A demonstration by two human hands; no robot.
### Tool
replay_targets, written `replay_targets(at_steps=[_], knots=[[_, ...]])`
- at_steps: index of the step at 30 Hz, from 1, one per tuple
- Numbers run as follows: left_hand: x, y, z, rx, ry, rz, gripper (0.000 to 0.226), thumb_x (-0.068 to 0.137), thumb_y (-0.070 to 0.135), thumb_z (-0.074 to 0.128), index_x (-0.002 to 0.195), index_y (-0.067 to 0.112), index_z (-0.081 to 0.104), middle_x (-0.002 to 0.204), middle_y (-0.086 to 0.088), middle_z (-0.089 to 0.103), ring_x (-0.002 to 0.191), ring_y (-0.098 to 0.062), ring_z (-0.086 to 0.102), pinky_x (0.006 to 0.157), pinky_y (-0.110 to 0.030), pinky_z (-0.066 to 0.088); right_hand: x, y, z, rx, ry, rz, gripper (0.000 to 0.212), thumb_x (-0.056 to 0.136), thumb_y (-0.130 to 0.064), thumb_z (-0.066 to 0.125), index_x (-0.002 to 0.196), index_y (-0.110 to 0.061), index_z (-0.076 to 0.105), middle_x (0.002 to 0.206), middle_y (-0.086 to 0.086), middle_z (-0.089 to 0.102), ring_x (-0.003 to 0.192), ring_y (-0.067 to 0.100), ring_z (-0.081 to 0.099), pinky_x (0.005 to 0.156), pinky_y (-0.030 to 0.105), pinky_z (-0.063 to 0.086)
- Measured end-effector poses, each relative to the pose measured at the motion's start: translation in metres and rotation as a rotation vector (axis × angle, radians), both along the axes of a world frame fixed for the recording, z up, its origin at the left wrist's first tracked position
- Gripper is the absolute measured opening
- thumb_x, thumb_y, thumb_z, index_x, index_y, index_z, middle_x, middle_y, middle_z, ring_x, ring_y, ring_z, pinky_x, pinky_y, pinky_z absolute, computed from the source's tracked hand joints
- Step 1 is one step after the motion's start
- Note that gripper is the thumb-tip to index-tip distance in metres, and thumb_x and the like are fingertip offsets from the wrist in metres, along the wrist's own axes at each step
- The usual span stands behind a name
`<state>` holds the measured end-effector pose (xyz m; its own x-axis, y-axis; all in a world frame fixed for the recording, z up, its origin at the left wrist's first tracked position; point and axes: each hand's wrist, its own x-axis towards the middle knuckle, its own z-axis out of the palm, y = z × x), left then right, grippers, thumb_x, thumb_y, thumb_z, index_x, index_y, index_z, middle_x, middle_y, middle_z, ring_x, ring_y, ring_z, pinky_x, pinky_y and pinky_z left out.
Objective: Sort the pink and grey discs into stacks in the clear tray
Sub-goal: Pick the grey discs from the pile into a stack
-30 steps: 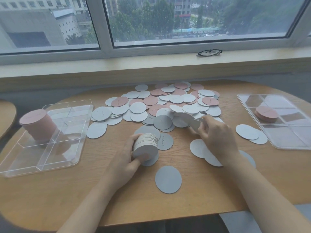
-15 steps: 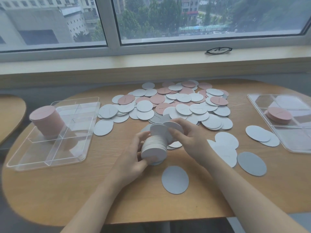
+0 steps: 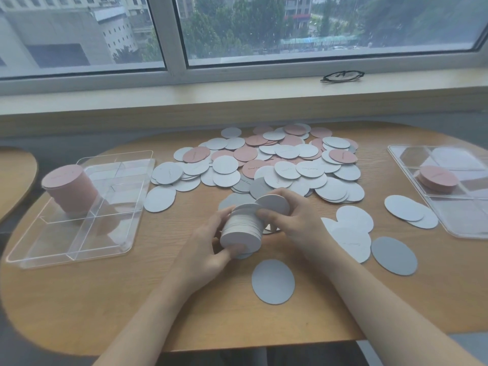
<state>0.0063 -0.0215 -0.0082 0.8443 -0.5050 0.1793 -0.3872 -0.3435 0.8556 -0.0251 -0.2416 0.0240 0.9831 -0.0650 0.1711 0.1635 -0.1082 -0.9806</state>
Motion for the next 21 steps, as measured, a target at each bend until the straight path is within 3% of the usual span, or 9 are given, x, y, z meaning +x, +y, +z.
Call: replay_targets(at_steps=[4,14,18,21], knots=[[-0.001,0.0,0.001,0.011,-0.012,-0.008,0.071,0.083,0.026,0.075,0.143,0.048,0.043,0.127,0.014,0.065,0.113,-0.02,0.065,0.09,-0.049,0.057,0.001,0.0,0.0,0.004,0.008,-0.027,0.019,0.082,-0.014,0.08,0.093,-0.016,0.065,0.073,-0.007,0.063,0.065,0.008,0.055,0.058,0.026,0.047],[-0.003,0.0,0.003,0.041,-0.067,0.006,0.073,0.082,0.027,0.074,0.143,0.051,0.043,0.127,0.026,0.06,0.112,-0.012,0.063,0.09,-0.04,0.057,0.005,0.0,-0.009,-0.166,-0.027,-0.118,0.029,0.077,-0.028,0.083,0.096,-0.027,0.062,0.08,-0.007,0.067,0.073,0.009,0.061,0.068,0.025,0.051],[-0.003,-0.001,0.003,0.048,-0.066,0.028,0.071,0.079,0.028,0.075,0.139,0.051,0.046,0.121,0.026,0.061,0.105,-0.014,0.062,0.086,-0.043,0.056,0.005,0.001,-0.011,-0.232,-0.06,-0.16,0.022,0.082,-0.025,0.079,0.096,-0.025,0.062,0.082,-0.006,0.068,0.076,0.01,0.062,0.069,0.02,0.048],[-0.002,-0.001,0.002,0.046,-0.057,0.032,0.065,0.079,0.028,0.075,0.135,0.046,0.05,0.117,0.022,0.063,0.101,-0.016,0.063,0.084,-0.045,0.056,0.005,0.002,-0.01,-0.231,-0.069,-0.152,0.014,0.086,-0.021,0.075,0.093,-0.024,0.063,0.08,-0.005,0.067,0.075,0.013,0.062,0.069,0.024,0.048]])
